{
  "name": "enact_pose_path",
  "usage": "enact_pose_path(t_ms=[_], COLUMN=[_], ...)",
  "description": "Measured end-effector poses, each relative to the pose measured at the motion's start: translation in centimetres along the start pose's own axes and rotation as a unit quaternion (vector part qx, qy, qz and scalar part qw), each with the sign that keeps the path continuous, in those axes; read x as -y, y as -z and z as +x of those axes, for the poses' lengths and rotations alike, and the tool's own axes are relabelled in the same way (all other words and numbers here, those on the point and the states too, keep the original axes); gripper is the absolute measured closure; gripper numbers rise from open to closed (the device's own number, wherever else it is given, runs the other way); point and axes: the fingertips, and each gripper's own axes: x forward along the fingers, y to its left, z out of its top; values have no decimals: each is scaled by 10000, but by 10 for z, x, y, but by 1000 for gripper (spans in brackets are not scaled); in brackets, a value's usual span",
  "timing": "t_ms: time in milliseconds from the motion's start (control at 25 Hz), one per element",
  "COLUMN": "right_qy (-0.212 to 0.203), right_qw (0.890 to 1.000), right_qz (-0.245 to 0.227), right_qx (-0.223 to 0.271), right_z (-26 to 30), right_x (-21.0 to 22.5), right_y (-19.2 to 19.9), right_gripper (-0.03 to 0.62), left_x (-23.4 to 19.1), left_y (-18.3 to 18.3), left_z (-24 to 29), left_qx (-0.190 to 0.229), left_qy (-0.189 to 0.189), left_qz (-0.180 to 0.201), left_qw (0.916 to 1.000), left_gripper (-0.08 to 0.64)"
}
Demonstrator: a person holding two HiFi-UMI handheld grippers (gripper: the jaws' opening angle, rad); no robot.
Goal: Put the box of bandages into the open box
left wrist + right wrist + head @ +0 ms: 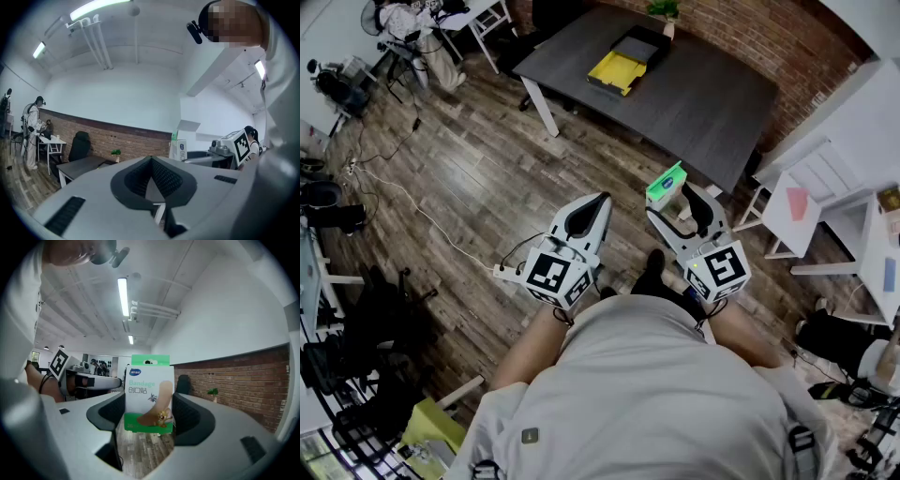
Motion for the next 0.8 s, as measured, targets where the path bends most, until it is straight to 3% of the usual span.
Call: enact_pose_path(t_ms=[480, 800], right_qy=[-86, -230], right_qw=[9999, 9997], right_qz=[133, 117], right_qx=[-62, -41], right_z=[24, 45], right_x=[67, 149], right_y=[13, 21], right_gripper=[282, 282], left_x=[-15, -23], left_y=[13, 12], left_z=[68, 147], left_qx=[-72, 22], left_qy=[-94, -329], left_qz=[-15, 84], left_qw=[9999, 9994], left_gripper=[544, 545])
